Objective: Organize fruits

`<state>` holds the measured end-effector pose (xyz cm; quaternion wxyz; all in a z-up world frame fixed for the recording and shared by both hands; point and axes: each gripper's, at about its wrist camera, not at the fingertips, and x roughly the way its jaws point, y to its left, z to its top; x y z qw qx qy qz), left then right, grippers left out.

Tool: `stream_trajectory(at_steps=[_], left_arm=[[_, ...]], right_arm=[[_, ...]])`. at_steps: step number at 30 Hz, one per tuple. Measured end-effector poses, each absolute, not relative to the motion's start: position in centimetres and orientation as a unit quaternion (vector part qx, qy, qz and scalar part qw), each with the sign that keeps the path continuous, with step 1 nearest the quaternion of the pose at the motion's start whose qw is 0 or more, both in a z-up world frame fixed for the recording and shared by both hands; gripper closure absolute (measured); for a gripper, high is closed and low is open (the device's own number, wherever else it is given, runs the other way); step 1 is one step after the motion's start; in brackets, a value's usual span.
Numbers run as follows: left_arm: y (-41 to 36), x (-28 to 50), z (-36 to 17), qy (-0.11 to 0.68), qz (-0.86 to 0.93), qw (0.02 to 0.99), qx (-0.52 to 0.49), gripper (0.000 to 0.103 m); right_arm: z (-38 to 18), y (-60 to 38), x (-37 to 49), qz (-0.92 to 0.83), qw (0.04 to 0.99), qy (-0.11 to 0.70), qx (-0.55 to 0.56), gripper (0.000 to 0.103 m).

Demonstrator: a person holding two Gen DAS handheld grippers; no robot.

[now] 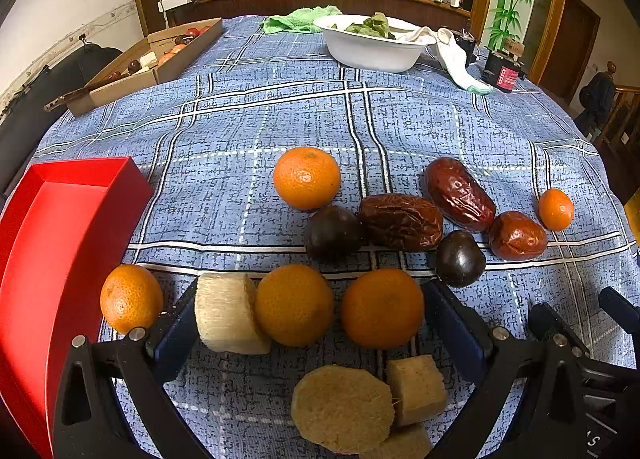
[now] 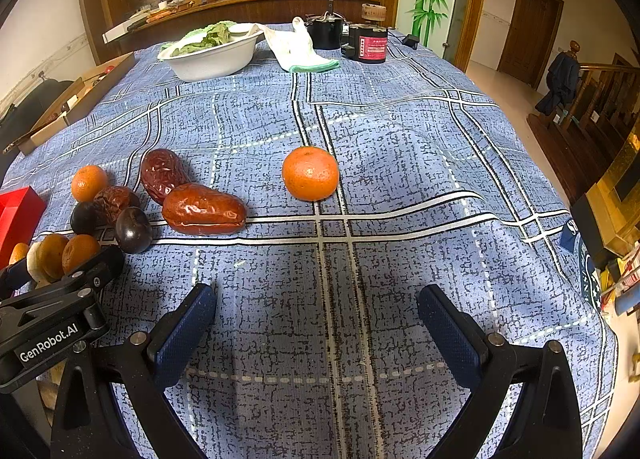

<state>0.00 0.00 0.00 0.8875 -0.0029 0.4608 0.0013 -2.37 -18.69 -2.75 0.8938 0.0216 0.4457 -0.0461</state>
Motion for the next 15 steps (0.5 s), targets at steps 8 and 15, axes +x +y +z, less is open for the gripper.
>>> stream_trajectory(at_steps=[8, 15], left_arm=[[0.1, 0.2, 0.0, 0.467, -0.004, 0.884, -0.001, 0.001], [0.0, 0.7, 0.0, 0.482, -0.008, 0.876, 0.003, 0.000]], right_arm=[[-2.7, -18.7, -2.2, -0.047, 0.889, 0.454, 0.026, 0.001], [-2.8, -18.8, -1.7, -0.048, 0.886, 0.461, 0.026, 0.001]])
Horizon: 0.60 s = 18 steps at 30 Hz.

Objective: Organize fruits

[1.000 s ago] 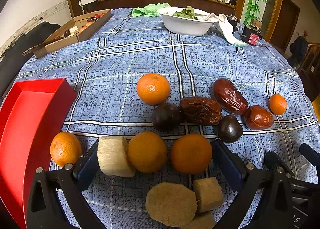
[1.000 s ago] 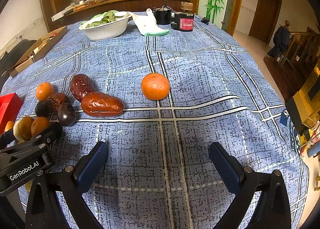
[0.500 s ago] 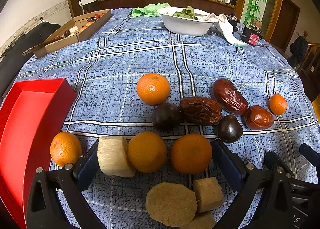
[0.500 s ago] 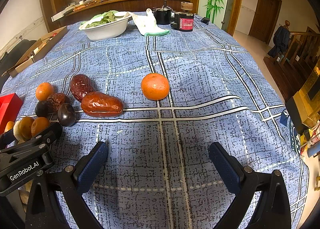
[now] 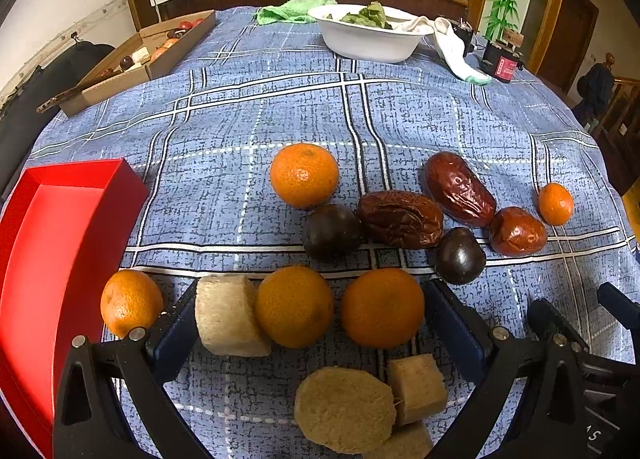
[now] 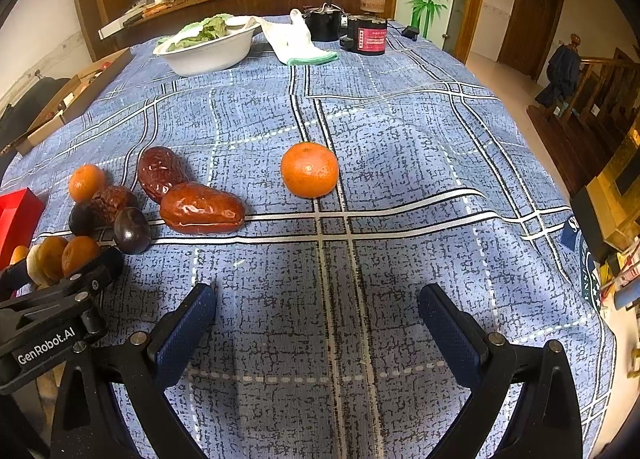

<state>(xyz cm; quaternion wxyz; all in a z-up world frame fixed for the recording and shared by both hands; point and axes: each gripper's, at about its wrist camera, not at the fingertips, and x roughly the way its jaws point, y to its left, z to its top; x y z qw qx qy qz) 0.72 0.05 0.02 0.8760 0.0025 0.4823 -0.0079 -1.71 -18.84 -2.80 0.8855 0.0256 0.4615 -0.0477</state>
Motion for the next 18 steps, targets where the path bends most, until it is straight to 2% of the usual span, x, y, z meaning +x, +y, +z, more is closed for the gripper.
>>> stream_trajectory(at_steps=[16, 18], left_arm=[[0.3, 0.5, 0.1, 0.484, -0.011, 0.875, 0.004, 0.001], [1.1, -0.2, 0.4, 0.491, -0.028, 0.871, -0.004, 0.005]], right_arm=[[-2.7, -18.7, -1.6, -0.053, 0.887, 0.457, 0.029, 0.001], [-2.7, -18.6, -1.7, -0.056, 0.888, 0.455, 0.029, 0.001]])
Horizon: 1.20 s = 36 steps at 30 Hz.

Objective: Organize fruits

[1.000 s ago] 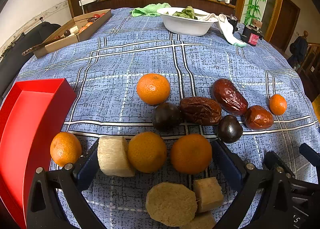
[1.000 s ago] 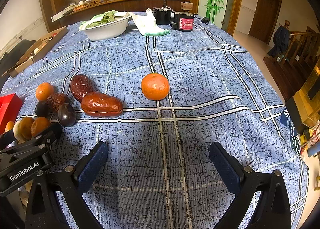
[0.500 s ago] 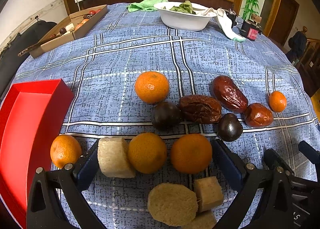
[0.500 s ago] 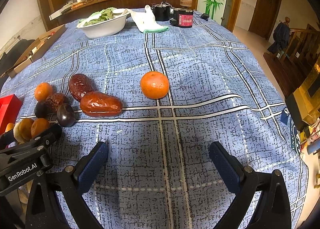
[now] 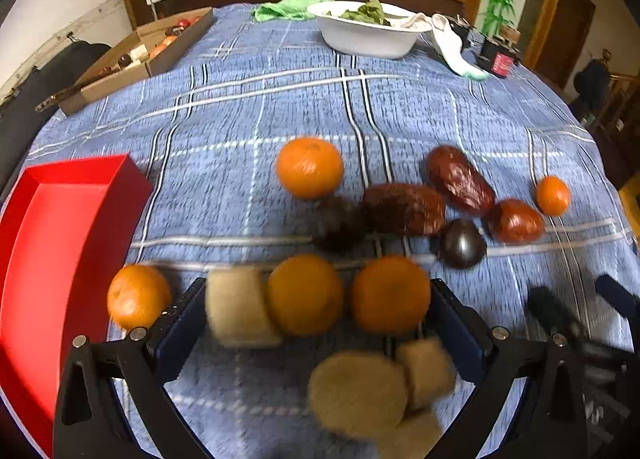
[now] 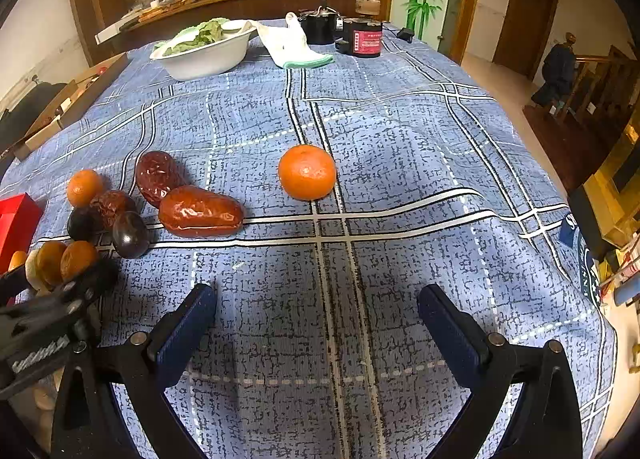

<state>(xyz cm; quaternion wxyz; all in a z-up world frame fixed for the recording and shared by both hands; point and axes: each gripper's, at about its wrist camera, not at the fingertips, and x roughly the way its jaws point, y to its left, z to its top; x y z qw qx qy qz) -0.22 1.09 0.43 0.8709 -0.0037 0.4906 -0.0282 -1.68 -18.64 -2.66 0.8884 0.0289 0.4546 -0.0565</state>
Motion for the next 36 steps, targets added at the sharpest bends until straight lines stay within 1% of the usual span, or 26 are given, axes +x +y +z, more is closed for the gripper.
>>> stream_trajectory(at_steps=[1, 2, 3, 5, 6, 7, 9, 12, 14, 15, 16, 18, 21, 22, 23, 25, 26, 28, 31, 32, 36], left_arm=[[1.8, -0.8, 0.9, 0.491, -0.044, 0.870, -0.021, 0.012], [2.5, -1.5, 1.5, 0.488, -0.060, 0.870, -0.041, 0.013], [3.4, -2.4, 2.5, 0.477, -0.072, 0.874, -0.055, 0.013], [5.6, -4.6, 5.1, 0.430, -0.087, 0.896, -0.070, 0.013], [7.0, -5.9, 6.7, 0.401, -0.090, 0.909, -0.069, 0.013], [8.0, -6.7, 7.6, 0.384, -0.091, 0.916, -0.066, 0.013], [10.4, -8.4, 9.2, 0.355, -0.085, 0.929, -0.054, 0.013], [12.7, -9.6, 9.3, 0.347, -0.071, 0.935, -0.034, 0.013], [14.0, -9.5, 8.5, 0.362, -0.074, 0.928, -0.050, 0.013], [14.3, -9.7, 7.8, 0.369, -0.083, 0.923, -0.065, 0.022], [14.6, -9.7, 7.4, 0.375, -0.094, 0.919, -0.076, 0.041], [14.5, -9.4, 6.5, 0.393, -0.118, 0.908, -0.081, 0.064], [13.7, -9.6, 6.1, 0.396, -0.129, 0.906, -0.076, 0.064], [13.5, -9.7, 6.2, 0.396, -0.133, 0.906, -0.074, 0.063], [13.3, -9.7, 6.3, 0.395, -0.138, 0.905, -0.072, 0.062], [12.6, -9.6, 6.3, 0.396, -0.147, 0.904, -0.068, 0.054], [12.4, -9.7, 6.3, 0.396, -0.150, 0.903, -0.068, 0.053], [11.6, -9.4, 6.2, 0.398, -0.159, 0.901, -0.065, 0.052], [10.6, -9.0, 5.7, 0.406, -0.167, 0.897, -0.055, 0.052], [10.1, -8.8, 5.5, 0.410, -0.171, 0.895, -0.053, 0.052], [8.3, -8.5, 4.9, 0.418, -0.188, 0.888, -0.030, 0.052]], right_arm=[[-2.6, -18.6, -1.8, -0.059, 0.889, 0.454, 0.028, 0.001], [-2.6, -18.6, -1.9, -0.061, 0.889, 0.453, 0.027, 0.001], [-2.6, -18.6, -2.0, -0.062, 0.889, 0.452, 0.027, 0.001], [-2.5, -19.0, -2.3, -0.067, 0.890, 0.450, 0.033, 0.002], [-2.3, -19.3, -2.7, -0.072, 0.892, 0.445, 0.041, 0.006], [-2.0, -19.7, -3.2, -0.078, 0.894, 0.438, 0.052, 0.007], [-1.1, -20.0, -4.5, -0.070, 0.896, 0.430, 0.082, 0.008], [0.6, -18.9, -6.4, -0.022, 0.901, 0.420, 0.112, 0.009], [1.7, -17.0, -7.6, 0.015, 0.909, 0.405, 0.102, 0.009], [2.0, -16.0, -8.0, 0.032, 0.911, 0.401, 0.092, 0.009], [2.2, -14.8, -8.3, 0.052, 0.912, 0.398, 0.081, 0.010], [2.1, -12.4, -8.9, 0.090, 0.912, 0.397, 0.053, 0.018], [1.4, -9.3, -9.4, 0.113, 0.909, 0.401, -0.004, 0.027], [1.1, -8.8, -9.3, 0.115, 0.908, 0.403, -0.017, 0.032], [0.6, -8.4, -9.0, 0.118, 0.904, 0.409, -0.022, 0.036], [-0.2, -8.3, -8.5, 0.123, 0.898, 0.422, -0.016, 0.041], [-0.4, -8.3, -8.3, 0.122, 0.897, 0.425, -0.015, 0.042], [-0.9, -8.4, -7.9, 0.123, 0.894, 0.431, -0.008, 0.050], [-1.7, -8.2, -7.4, 0.132, 0.888, 0.440, -0.001, 0.063], [-1.9, -8.3, -7.3, 0.134, 0.886, 0.444, 0.002, 0.070], [-1.9, -9.2, -7.3, 0.142, 0.884, 0.444, 0.030, 0.070]])
